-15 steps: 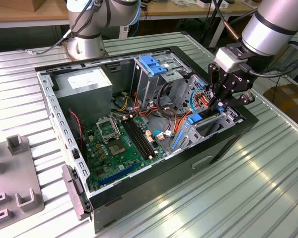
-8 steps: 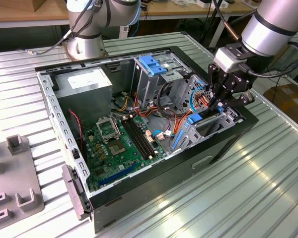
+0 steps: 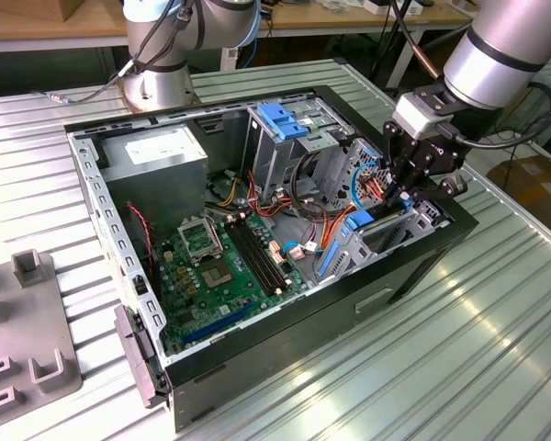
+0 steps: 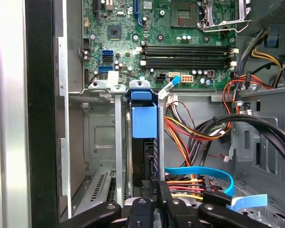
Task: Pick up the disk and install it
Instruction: 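Insert the first disk wire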
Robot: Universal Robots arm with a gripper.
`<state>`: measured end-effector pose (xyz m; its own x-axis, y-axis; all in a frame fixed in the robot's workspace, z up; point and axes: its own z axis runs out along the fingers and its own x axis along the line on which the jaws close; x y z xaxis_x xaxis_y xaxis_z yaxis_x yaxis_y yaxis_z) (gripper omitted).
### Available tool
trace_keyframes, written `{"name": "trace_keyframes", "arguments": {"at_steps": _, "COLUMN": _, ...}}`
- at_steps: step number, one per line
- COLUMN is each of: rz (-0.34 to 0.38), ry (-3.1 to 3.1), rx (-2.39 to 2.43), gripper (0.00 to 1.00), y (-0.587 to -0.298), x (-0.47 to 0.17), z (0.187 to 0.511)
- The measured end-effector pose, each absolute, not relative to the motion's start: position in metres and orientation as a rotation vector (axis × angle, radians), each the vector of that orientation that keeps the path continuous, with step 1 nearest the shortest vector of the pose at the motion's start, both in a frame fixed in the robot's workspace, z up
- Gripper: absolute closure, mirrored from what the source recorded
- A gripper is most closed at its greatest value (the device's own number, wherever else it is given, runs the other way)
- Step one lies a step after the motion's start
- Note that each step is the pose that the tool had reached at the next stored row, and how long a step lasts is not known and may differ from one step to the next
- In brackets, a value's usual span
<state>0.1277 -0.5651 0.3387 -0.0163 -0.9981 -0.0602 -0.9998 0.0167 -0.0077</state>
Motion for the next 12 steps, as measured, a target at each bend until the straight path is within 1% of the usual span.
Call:
{"name": "trace_keyframes", "arguments": {"at_steps": 4, "rz": 0.059, "ry": 2.203, "rx": -2.167, "gripper": 0.82, "y": -0.565, "x": 0.128, "z": 0.339}}
{"name": "trace_keyframes", "arguments": {"at_steps": 5, "rz": 0.060, "ry": 2.202, "rx": -2.166, "gripper": 0.75, "y": -0.565, "x": 0.128, "z": 0.343}}
{"name": "trace_keyframes", "arguments": {"at_steps": 7, "rz": 0.058, "ry": 2.201, "rx": -2.165, "gripper": 0.75, "y": -0.565, "x": 0.128, "z": 0.350}}
{"name": "trace_keyframes", "arguments": {"at_steps": 10, "rz": 0.059, "ry": 2.201, "rx": -2.165, "gripper": 0.75, "y": -0.565, "x": 0.128, "z": 0.350}}
{"name": "trace_keyframes", "arguments": {"at_steps": 11, "rz": 0.059, "ry": 2.201, "rx": -2.165, "gripper": 0.76, "y": -0.565, "x": 0.128, "z": 0.350}}
{"name": "trace_keyframes", "arguments": {"at_steps": 12, "rz": 0.058, "ry": 2.201, "rx": -2.165, "gripper": 0.83, "y": -0.565, "x": 0.128, "z": 0.351}}
